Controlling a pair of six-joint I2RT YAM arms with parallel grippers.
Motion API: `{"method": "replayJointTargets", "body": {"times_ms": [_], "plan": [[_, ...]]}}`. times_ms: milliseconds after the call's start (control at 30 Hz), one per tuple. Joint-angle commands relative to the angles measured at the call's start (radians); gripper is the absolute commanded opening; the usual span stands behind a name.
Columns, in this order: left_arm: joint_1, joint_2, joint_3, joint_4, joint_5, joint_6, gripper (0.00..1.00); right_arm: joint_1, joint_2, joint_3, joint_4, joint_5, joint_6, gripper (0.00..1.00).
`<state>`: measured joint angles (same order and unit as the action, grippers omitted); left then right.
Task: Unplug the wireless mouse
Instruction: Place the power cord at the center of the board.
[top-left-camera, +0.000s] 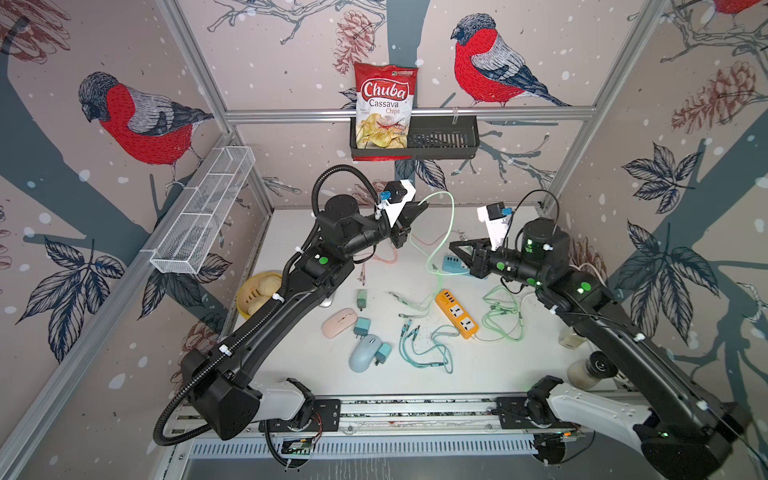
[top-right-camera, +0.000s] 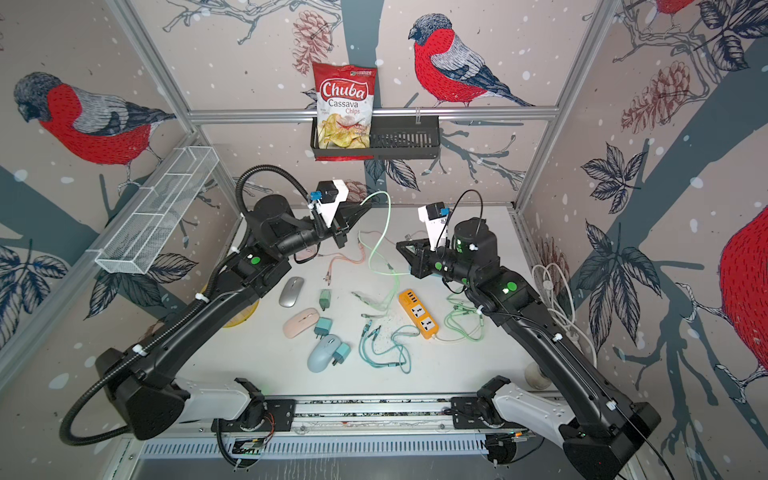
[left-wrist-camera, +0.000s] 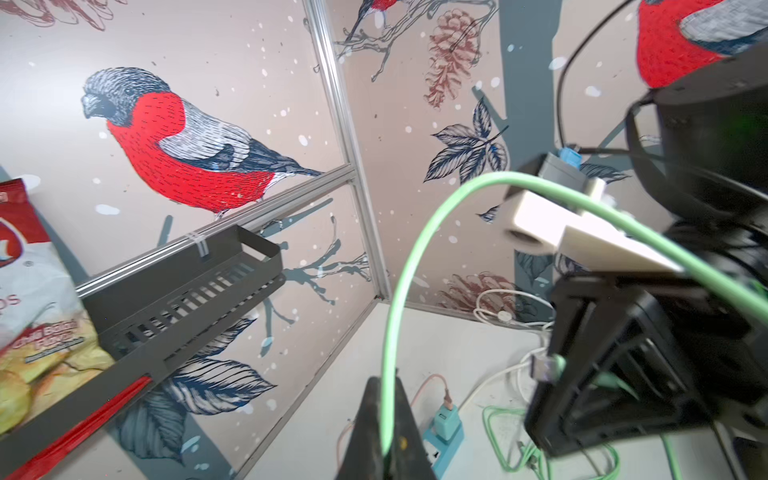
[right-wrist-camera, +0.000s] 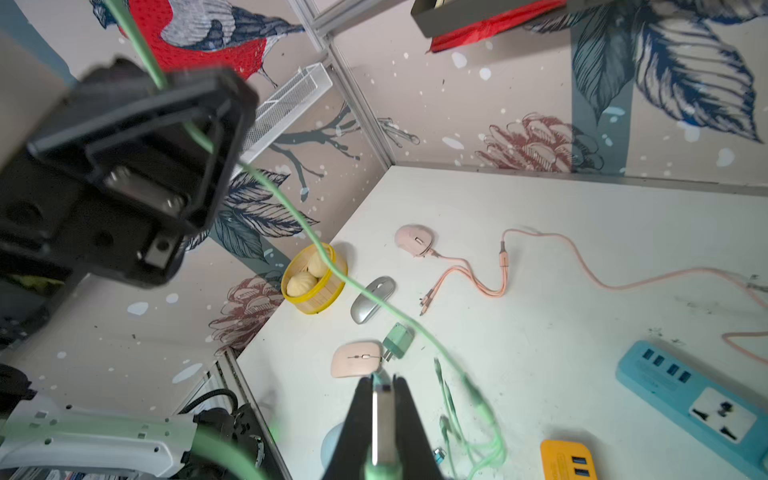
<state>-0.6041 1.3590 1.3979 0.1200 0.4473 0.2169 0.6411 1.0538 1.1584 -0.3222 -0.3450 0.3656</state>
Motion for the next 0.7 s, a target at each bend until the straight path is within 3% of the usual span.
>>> {"method": "replayJointTargets", "body": {"times_ms": [0, 167, 200, 300, 367, 667], "plan": [[0.013, 0.028, 0.056, -0.084, -0.049, 0.089, 0.0, 0.035, 0.017, -0.063, 0.116, 0.047, -0.023, 0.0], [0.018, 0.045, 0.091, -0.077, -0.042, 0.093, 0.0, 0.064, 0.072, -0.135, 0.144, 0.099, -0.048, 0.09], [0.02, 0.046, 0.091, -0.076, -0.044, 0.093, 0.0, 0.063, 0.085, -0.142, 0.143, 0.108, -0.051, 0.14], [0.021, 0.043, 0.077, -0.081, -0.047, 0.096, 0.0, 0.064, 0.12, -0.13, 0.108, 0.146, -0.064, 0.51], [0.023, 0.034, 0.047, -0.077, -0.047, 0.095, 0.0, 0.061, 0.129, -0.113, 0.069, 0.188, -0.07, 0.65], [0.023, 0.005, -0.102, 0.008, -0.037, 0.032, 0.0, -0.077, -0.017, -0.173, 0.057, 0.333, -0.051, 0.65]]}}
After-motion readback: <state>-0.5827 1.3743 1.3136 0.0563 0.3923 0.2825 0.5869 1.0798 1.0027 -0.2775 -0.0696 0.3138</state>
